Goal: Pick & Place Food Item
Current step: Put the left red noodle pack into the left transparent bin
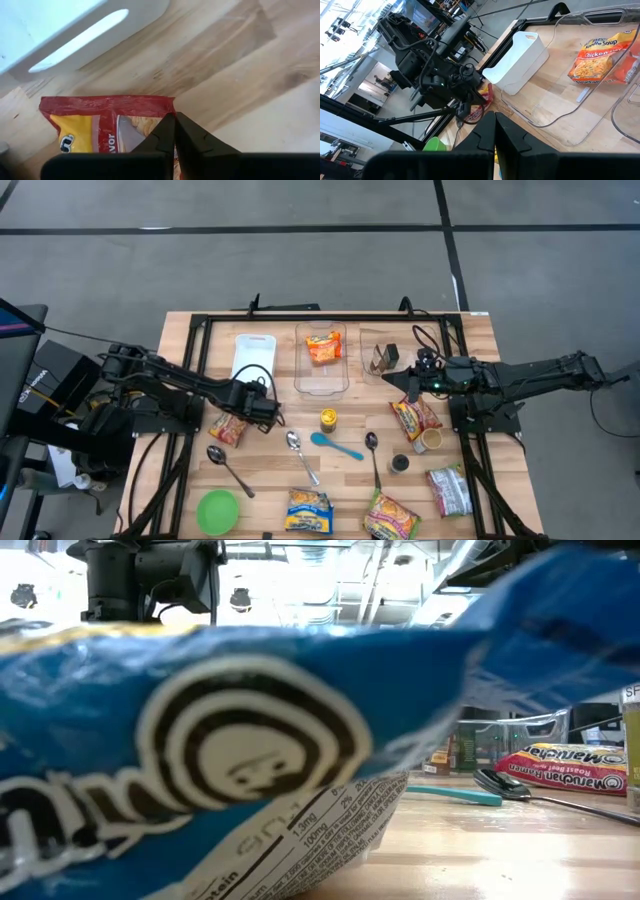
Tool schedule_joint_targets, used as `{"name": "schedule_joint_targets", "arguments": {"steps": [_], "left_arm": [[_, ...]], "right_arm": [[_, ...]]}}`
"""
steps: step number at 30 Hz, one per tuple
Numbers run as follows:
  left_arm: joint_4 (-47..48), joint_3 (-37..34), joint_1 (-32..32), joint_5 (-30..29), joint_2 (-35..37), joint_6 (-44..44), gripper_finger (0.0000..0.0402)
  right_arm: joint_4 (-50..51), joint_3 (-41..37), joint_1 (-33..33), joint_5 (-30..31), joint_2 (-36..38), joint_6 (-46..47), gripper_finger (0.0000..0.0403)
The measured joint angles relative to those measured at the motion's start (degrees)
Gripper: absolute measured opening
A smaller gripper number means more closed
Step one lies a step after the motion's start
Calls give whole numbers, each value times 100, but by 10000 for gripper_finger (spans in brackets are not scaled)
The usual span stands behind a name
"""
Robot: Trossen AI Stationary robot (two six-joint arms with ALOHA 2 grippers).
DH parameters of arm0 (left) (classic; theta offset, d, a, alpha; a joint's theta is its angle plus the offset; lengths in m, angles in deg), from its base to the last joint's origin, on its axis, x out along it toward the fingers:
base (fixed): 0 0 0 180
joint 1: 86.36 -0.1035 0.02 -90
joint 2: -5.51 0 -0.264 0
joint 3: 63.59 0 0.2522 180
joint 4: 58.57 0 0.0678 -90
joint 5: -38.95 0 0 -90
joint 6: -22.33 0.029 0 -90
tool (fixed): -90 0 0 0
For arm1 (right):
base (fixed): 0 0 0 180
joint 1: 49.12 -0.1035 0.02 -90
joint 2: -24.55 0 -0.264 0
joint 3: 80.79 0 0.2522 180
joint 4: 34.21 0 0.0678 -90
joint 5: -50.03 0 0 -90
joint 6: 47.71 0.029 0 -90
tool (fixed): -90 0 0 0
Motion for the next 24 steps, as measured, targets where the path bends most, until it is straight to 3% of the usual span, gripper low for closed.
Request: {"name": "schedule_joint_targets", "arguments": {"steps": [17, 24], "left_arm": [[-740, 0, 485, -21, 1470, -32, 0], [-1334, 0, 636, -478, 2044, -26, 0]], "right_arm": [[0, 0, 2, 0, 2, -2, 0], [0, 0, 2, 0, 0, 0, 0]]}}
